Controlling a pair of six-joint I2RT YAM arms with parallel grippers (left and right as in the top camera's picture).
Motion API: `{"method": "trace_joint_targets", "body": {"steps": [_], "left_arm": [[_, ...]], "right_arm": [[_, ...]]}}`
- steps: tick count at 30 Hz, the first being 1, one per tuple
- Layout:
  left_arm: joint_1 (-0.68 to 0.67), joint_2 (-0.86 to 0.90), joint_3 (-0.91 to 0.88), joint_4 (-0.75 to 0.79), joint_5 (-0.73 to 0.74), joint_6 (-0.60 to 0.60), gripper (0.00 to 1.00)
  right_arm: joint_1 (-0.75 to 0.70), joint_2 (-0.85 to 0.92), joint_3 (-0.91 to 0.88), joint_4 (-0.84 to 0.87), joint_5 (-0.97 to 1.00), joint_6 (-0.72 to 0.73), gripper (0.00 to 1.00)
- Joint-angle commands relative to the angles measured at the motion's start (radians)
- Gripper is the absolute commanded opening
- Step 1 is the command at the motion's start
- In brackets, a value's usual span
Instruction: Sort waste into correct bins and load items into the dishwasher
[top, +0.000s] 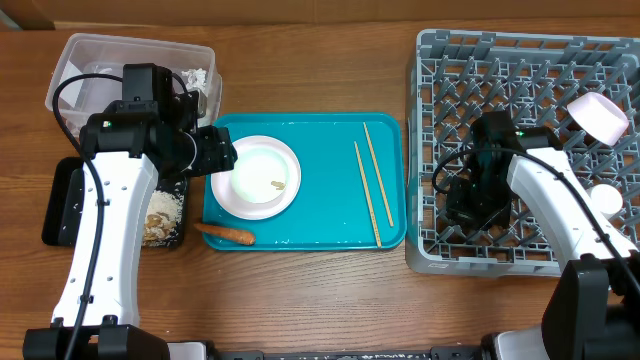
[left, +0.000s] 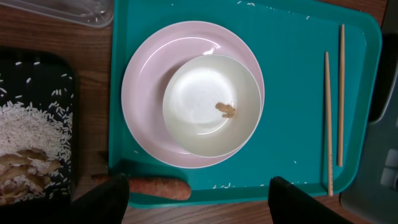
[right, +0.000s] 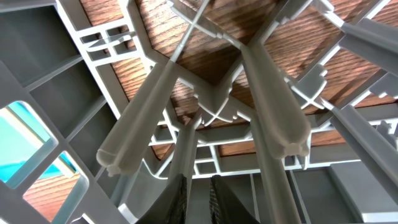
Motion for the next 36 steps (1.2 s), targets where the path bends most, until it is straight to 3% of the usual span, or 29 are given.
{"method": "trace_joint_targets", "body": {"steps": [1, 10, 36], "left_arm": [[-0.008, -0.006, 0.01, -0.002, -0.005, -0.006, 0.74], [-0.008, -0.006, 0.01, -0.004, -0.005, -0.006, 0.74], [-0.008, -0.006, 0.01, -0.004, -0.005, -0.006, 0.74]], "right_arm": [[0.004, 0.0, -0.005, -0.002, 0.021, 0.005, 0.16], [0.003, 0.0, -0.005, -0.088, 0.112, 0.031, 0.17], [0.004, -0.011, 0.011, -0.066, 0.163, 0.079, 0.15]]}}
